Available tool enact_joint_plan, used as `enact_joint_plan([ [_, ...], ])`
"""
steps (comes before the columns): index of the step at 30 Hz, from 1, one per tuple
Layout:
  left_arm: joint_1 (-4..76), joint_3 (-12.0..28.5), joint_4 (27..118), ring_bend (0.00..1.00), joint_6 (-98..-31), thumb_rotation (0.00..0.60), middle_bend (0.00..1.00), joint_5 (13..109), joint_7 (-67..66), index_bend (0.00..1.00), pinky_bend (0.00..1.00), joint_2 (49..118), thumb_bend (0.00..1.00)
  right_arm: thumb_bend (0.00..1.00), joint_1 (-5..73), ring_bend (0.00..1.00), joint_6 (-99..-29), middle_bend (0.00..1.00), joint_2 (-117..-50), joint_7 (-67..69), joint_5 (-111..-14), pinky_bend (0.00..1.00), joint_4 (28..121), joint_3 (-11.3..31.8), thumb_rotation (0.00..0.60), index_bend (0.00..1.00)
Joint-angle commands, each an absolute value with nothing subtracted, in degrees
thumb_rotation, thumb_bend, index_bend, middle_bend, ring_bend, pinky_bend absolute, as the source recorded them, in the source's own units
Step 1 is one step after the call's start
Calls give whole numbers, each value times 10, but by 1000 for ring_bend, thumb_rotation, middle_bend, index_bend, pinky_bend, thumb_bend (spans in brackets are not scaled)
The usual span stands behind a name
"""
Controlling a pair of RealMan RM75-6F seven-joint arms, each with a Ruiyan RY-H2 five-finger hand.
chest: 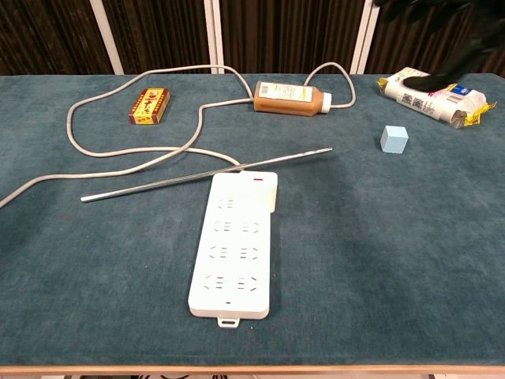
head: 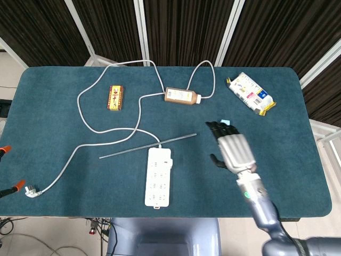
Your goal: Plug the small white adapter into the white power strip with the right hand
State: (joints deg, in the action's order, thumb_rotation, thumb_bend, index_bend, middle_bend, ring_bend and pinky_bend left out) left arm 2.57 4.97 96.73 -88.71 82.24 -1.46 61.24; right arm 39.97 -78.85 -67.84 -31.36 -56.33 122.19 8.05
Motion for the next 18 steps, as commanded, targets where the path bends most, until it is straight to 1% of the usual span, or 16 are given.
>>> enact_joint_plan([
  [1, 26, 48, 968, 0, -888, 600, 0, 825, -20, 168, 0, 615, 90, 388, 235, 145, -910, 147, -637, -169, -809, 188, 1116, -48, 600, 86],
  [4, 27, 46, 968, 0, -887, 600, 0, 828, -25, 162, 0, 617, 90, 389, 191, 145, -949, 147, -662, -147, -856, 178, 1051, -75, 600, 86],
  [8, 27, 46, 966, 0, -886, 600, 0, 827, -26, 158, 0, 619, 90, 389, 143, 144, -973, 147, -695, -112, -869, 173, 984, -92, 600, 86],
  [14, 29, 49, 963, 0, -884, 600, 0, 823, -26, 157, 0, 621, 90, 388, 106, 142, -982, 147, -731, -83, -870, 170, 888, -87, 600, 86],
  [18, 31, 47, 961, 0, -883, 600, 0, 828, -33, 156, 0, 625, 89, 388, 100, 142, -988, 147, -736, -85, -876, 170, 866, -70, 600, 87],
])
